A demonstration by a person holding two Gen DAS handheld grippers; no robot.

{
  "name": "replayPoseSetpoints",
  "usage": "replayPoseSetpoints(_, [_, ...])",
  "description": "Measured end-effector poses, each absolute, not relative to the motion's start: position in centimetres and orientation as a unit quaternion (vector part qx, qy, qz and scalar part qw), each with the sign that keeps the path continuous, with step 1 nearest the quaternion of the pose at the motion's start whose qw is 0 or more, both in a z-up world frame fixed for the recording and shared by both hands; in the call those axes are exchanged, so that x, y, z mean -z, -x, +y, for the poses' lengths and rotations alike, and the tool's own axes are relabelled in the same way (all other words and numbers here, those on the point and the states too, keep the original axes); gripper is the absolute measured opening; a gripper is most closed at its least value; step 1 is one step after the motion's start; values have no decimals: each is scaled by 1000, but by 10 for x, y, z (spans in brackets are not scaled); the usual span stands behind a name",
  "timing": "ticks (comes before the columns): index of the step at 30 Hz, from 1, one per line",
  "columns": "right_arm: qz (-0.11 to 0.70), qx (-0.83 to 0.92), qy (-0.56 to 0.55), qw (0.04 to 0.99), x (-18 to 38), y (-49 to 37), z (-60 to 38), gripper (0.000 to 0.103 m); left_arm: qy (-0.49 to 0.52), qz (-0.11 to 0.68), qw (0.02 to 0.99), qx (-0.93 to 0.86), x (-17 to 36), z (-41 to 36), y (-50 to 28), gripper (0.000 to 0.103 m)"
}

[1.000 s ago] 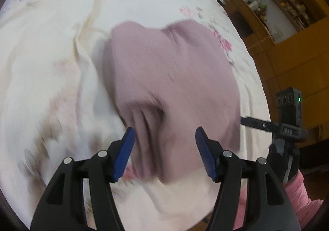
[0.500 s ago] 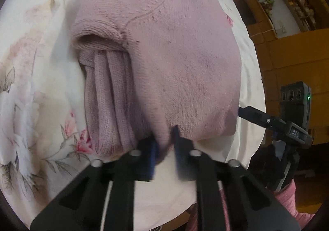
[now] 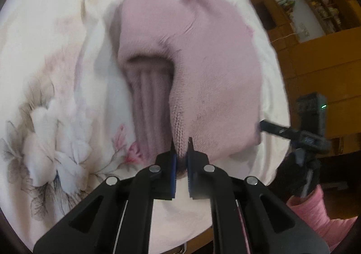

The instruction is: Fold small clothes

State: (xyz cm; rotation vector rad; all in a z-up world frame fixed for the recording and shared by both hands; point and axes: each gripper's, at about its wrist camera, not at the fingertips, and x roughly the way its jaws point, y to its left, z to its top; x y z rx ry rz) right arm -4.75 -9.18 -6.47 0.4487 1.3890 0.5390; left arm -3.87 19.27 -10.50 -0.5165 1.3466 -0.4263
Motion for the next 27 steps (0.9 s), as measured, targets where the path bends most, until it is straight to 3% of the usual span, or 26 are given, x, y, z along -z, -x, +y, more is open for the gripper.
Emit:
replayPoseSetpoints(7, [654,-217,-161,707,83,45,-78,50,274,616,712,195,124,199,37,9])
replayPoseSetpoints(9, [657,-213,-157,706,87,46,-76,50,271,618,712,193,121,202,36,10])
replayPoseSetpoints(13, [658,-210,-159,705,90,46,-74,50,272,617,717,177,105,206,40,21])
replayPoseSetpoints(23, [627,-213,-120,740,47,56,-66,54,209,529,809,145,25,193,39,25])
replayPoseSetpoints(27, [624,-217,-118,742,46,53,-62,55,175,514,824,161,23,167,25,29])
